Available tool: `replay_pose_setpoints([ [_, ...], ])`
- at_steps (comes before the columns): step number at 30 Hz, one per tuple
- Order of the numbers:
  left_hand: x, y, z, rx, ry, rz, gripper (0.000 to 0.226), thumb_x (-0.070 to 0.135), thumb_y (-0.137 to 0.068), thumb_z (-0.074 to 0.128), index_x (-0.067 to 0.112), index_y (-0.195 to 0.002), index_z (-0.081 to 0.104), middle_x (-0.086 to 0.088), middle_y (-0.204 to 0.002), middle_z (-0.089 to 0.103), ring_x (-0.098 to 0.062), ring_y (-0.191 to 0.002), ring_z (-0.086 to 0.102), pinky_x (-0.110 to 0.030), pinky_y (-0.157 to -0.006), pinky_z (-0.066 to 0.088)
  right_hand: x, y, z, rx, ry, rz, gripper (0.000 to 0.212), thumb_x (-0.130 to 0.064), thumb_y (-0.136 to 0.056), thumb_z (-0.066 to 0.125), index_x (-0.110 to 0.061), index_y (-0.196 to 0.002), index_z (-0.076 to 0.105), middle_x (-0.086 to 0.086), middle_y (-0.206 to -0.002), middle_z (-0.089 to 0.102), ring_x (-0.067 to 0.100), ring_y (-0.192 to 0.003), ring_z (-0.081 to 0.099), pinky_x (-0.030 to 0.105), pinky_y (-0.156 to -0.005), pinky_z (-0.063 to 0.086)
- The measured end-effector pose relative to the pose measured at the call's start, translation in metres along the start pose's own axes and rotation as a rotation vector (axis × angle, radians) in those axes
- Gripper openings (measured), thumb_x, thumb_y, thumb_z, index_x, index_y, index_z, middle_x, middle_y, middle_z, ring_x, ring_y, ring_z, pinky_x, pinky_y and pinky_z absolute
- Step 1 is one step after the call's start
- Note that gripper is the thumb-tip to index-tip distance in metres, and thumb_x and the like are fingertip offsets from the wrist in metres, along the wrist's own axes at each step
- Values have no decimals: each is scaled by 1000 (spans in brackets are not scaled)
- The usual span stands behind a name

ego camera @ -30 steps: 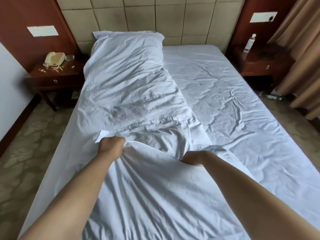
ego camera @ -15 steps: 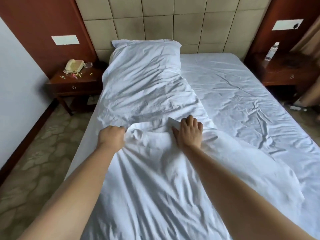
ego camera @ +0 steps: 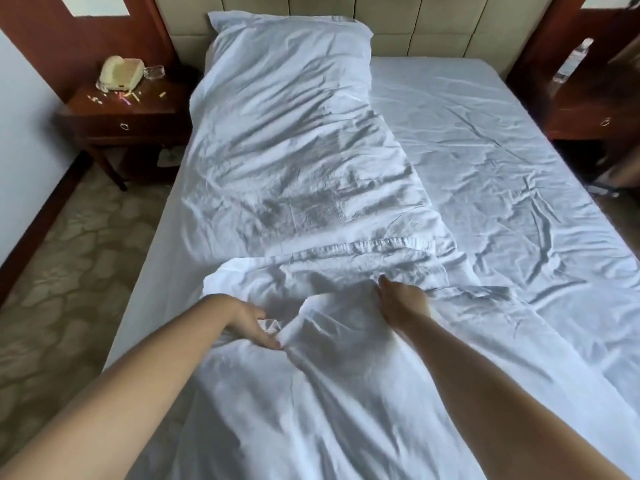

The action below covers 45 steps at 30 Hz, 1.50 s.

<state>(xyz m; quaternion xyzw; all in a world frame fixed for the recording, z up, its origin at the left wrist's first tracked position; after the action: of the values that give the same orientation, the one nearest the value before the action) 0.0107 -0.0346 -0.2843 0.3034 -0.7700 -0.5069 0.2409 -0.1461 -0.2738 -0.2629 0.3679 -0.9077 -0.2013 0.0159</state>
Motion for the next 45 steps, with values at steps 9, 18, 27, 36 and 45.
replay_pose_setpoints([
  [9, -43, 66, -56, -60, -475, -325, 17, 1, -83, 49, -7, -93, 59, -17, -78, 50, -20, -58, 41, -27, -64, 37, -24, -15, -106, 527, -76, -47, 34, -30, -104, 20, -9, -104, 46, 16, -107, 66, 37, -91, 63, 37, -70, 36],
  [18, -105, 76, -154, 238, -315, -564, 41, 27, -87, 44, 20, -126, 53, 2, -114, 57, -22, -114, 55, -26, -87, 43, -84, -35, -165, 864, -45, 20, 27, -29, -95, 41, -10, -95, 61, 13, -95, 61, 31, -93, 58, 38, -83, 26],
  [27, -92, -16, -93, 587, -351, -365, 27, 15, -86, 46, 22, -106, 63, 3, -109, 66, -17, -106, 60, -31, -96, 33, -65, -63, 36, -165, 320, 15, 34, -20, -94, 49, -16, -127, 56, 5, -132, 56, 24, -129, 41, 33, -101, 36],
  [36, -111, 16, -128, 918, -176, -528, 26, 14, -90, 45, 25, -108, 61, 3, -106, 62, -18, -104, 57, -51, -107, 26, -125, -76, -146, 566, -406, -121, 22, -7, -100, 30, -4, -105, 51, 17, -115, 53, 33, -101, 53, 37, -70, 33],
  [45, -36, 12, -94, 1091, -56, -201, 29, 19, -92, 41, 24, -113, 60, 2, -116, 58, -22, -117, 48, -55, -110, 20, -104, -28, 45, -158, -112, -31, 48, -36, -96, 47, -15, -138, 36, 6, -146, 31, 32, -122, 50, 39, -88, 46],
])
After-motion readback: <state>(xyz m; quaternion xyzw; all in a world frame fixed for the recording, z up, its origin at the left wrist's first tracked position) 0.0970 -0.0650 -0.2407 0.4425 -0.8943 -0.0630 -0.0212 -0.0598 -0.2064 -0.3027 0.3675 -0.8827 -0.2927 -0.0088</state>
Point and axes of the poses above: each hand's wrist, its own y-axis away from the middle knuckle, its own z-axis out of the palm, x = y × z, the point moved 10 cm from there along -y, towards the middle knuckle
